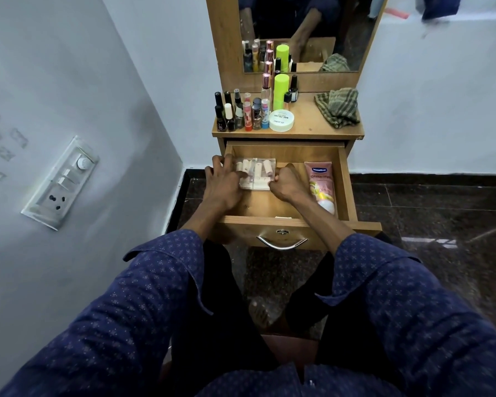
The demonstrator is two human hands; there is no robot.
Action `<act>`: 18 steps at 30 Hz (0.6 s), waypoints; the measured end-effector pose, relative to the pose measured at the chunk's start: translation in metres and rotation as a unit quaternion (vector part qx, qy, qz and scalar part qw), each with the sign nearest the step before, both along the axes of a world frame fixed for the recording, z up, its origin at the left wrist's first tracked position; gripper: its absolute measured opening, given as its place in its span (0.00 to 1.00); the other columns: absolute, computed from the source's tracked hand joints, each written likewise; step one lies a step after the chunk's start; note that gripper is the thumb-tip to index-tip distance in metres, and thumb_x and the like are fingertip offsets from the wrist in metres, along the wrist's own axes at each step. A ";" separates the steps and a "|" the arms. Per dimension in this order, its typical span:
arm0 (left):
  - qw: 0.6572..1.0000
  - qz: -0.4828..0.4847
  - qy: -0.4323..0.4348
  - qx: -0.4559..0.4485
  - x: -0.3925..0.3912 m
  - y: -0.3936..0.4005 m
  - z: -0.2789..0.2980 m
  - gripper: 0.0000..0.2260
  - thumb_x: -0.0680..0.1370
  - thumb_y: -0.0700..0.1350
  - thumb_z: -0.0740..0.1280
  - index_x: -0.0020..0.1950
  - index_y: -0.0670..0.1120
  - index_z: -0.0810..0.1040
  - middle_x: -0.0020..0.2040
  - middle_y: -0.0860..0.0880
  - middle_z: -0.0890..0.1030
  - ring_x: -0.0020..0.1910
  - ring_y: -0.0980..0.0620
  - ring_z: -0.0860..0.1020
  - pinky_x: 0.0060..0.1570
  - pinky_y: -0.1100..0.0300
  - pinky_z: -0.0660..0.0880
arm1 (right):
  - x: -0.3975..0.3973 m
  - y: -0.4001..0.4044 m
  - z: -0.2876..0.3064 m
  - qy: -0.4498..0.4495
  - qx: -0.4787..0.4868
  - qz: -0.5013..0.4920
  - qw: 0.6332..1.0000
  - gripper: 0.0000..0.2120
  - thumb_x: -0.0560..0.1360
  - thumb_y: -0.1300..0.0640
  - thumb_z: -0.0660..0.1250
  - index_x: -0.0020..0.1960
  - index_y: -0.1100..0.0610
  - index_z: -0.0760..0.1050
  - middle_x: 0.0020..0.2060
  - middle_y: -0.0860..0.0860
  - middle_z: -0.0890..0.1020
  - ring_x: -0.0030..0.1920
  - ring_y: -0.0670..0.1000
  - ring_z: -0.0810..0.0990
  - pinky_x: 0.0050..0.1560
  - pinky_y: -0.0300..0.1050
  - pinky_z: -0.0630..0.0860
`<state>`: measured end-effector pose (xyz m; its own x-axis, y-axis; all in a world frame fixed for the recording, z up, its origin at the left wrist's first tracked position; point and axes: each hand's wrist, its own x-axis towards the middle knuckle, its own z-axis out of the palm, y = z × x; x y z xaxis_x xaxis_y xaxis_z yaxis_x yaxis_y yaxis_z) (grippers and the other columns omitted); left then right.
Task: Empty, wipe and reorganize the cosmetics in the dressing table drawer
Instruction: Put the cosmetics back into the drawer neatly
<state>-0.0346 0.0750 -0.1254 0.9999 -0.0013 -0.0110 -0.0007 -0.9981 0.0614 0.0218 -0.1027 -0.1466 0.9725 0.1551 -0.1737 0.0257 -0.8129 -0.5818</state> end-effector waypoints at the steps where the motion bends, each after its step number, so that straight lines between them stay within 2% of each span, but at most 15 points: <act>1: 1.000 -0.001 0.002 -0.003 0.000 0.000 0.000 0.19 0.80 0.50 0.67 0.71 0.55 0.80 0.76 0.44 0.63 0.73 0.37 0.59 0.69 0.38 0.63 | -0.002 0.000 0.001 -0.007 -0.016 -0.002 1.000 0.08 0.76 0.57 0.69 0.50 0.60 0.83 0.54 0.57 0.82 0.46 0.57 0.81 0.42 0.49 0.81; 3: 1.000 -0.001 0.004 -0.019 -0.001 -0.001 0.000 0.19 0.79 0.49 0.68 0.71 0.55 0.80 0.75 0.45 0.64 0.72 0.38 0.59 0.69 0.39 0.63 | -0.008 -0.001 0.004 -0.030 -0.053 -0.011 0.998 0.12 0.80 0.52 0.67 0.51 0.60 0.83 0.57 0.58 0.80 0.49 0.59 0.80 0.42 0.47 0.75; 6: 0.996 0.013 -0.021 -0.082 -0.001 0.002 0.002 0.20 0.78 0.44 0.67 0.70 0.54 0.80 0.71 0.47 0.69 0.70 0.41 0.62 0.68 0.40 0.63 | -0.015 -0.001 0.012 -0.087 -0.104 -0.009 0.991 0.12 0.81 0.51 0.68 0.51 0.60 0.82 0.61 0.58 0.78 0.52 0.61 0.80 0.47 0.51 0.74; 8: 0.990 0.019 -0.060 -0.124 0.000 0.008 0.007 0.16 0.81 0.44 0.64 0.68 0.52 0.81 0.67 0.47 0.73 0.68 0.43 0.66 0.66 0.40 0.65 | -0.016 0.001 0.022 -0.111 -0.103 -0.003 0.988 0.09 0.79 0.52 0.70 0.50 0.59 0.81 0.58 0.56 0.79 0.48 0.60 0.82 0.45 0.51 0.75; 12: 0.967 0.048 -0.148 -0.202 0.009 0.028 0.032 0.11 0.83 0.46 0.62 0.57 0.52 0.83 0.56 0.52 0.79 0.60 0.49 0.76 0.62 0.46 0.67 | -0.005 0.011 0.060 -0.124 -0.035 0.020 0.991 0.05 0.78 0.56 0.70 0.45 0.55 0.82 0.42 0.52 0.85 0.41 0.54 0.83 0.45 0.53 0.83; 15: 0.935 0.080 -0.230 -0.256 0.023 0.043 0.059 0.10 0.81 0.44 0.61 0.53 0.51 0.82 0.54 0.52 0.82 0.54 0.51 0.80 0.62 0.45 0.74 | 0.007 0.021 0.101 -0.154 0.003 0.051 0.987 0.05 0.78 0.57 0.71 0.46 0.54 0.85 0.41 0.48 0.85 0.42 0.49 0.83 0.46 0.50 0.83; 18: 0.915 0.092 -0.277 -0.278 0.042 0.054 0.086 0.09 0.82 0.42 0.62 0.55 0.48 0.82 0.54 0.50 0.82 0.51 0.52 0.80 0.55 0.55 0.74 | 0.024 0.032 0.139 -0.199 0.023 0.073 0.977 0.05 0.79 0.56 0.72 0.46 0.53 0.85 0.40 0.44 0.84 0.40 0.44 0.82 0.43 0.46 0.82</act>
